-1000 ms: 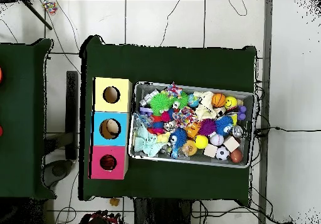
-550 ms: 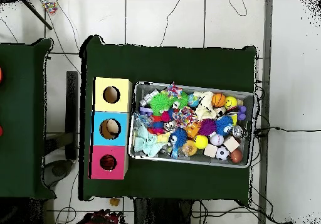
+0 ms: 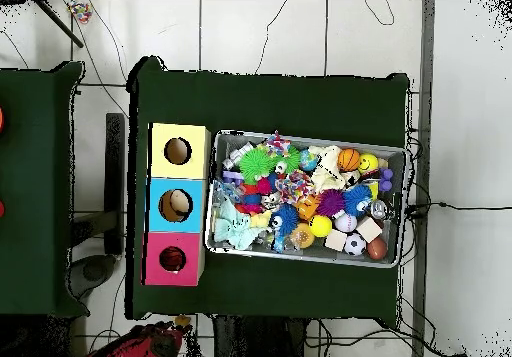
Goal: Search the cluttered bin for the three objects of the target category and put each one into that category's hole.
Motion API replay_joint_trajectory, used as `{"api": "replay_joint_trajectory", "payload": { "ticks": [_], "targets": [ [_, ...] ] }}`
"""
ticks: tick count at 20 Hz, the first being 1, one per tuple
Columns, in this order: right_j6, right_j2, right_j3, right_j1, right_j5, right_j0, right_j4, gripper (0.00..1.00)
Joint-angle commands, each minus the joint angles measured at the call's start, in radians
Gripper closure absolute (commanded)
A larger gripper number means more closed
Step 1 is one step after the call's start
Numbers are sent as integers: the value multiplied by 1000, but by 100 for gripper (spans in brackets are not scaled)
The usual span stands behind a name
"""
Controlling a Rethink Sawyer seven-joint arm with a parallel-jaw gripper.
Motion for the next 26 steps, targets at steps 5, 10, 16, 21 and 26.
{"api": "replay_joint_trajectory", "payload": {
  "ticks": [5, 10, 16, 21, 26],
  "targets": [
    [45, 111, -191, 62, -25, -120, -11, 0],
    [30, 139, -196, 75, -70, -179, -36, 0],
    [19, 117, -246, 101, -65, -233, -75, 0],
    [43, 3, -315, 132, -10, -195, -82, 0],
    [60, -18, -341, 140, 19, -191, -77, 0]
  ]
}}
